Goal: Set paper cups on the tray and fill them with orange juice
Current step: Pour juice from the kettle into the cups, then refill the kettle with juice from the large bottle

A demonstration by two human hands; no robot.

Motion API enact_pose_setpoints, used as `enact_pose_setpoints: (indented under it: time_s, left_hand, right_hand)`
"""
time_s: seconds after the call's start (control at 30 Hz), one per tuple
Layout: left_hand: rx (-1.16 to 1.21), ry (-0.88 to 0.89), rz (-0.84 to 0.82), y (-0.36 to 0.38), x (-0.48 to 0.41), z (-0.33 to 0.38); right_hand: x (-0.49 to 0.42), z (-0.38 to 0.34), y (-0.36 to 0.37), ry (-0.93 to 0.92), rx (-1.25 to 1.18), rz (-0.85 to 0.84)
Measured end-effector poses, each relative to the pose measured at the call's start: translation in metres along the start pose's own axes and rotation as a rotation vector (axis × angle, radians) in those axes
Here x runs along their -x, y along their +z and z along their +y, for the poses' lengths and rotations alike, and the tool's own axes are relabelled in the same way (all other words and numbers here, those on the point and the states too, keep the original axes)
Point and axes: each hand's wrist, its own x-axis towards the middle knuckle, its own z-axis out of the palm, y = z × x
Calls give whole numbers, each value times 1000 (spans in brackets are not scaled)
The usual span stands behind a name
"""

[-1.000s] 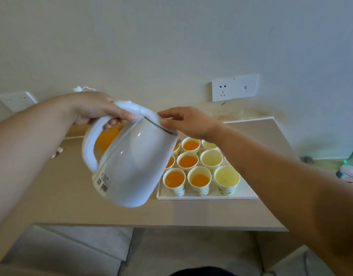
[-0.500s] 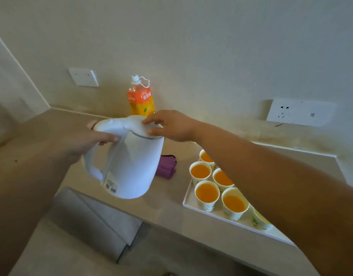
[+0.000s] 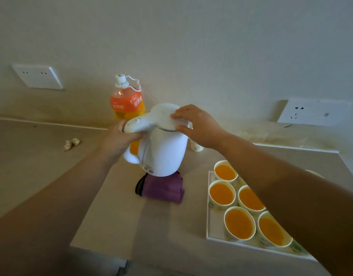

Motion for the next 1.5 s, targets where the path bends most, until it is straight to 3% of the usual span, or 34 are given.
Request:
enact_pose_setpoints:
  time_s: [0.37, 0.53, 0.77, 0.93, 1.03, 1.13, 1.3, 1.5]
  left_hand:
    - [110, -21, -216, 13, -87, -65]
    - [171, -53, -210, 19, -102, -83]
    - [150, -67, -393, -8, -107, -90]
    - [-184, -25, -315, -7, -99, -73]
    - [-514, 284, -108, 2, -83, -60]
    - [-709, 525, -121, 19, -70, -44]
    - [-963, 481, -97, 38, -68, -46]
    - [-1006, 528, -43, 41, -72, -47]
  right_hand:
    - [-37, 34, 40, 195, 156, -116]
    - [-45, 35, 45, 209, 176, -102]
    - [-38, 25, 51, 144, 236, -54]
    - [-38, 21, 48, 151, 186, -31]
    - [-42, 21, 47, 194, 132, 6]
    - [-45, 22, 46, 348, 73, 96]
    - [-41, 33, 52, 864, -447, 100]
    - [-30, 44, 80, 905, -600, -23]
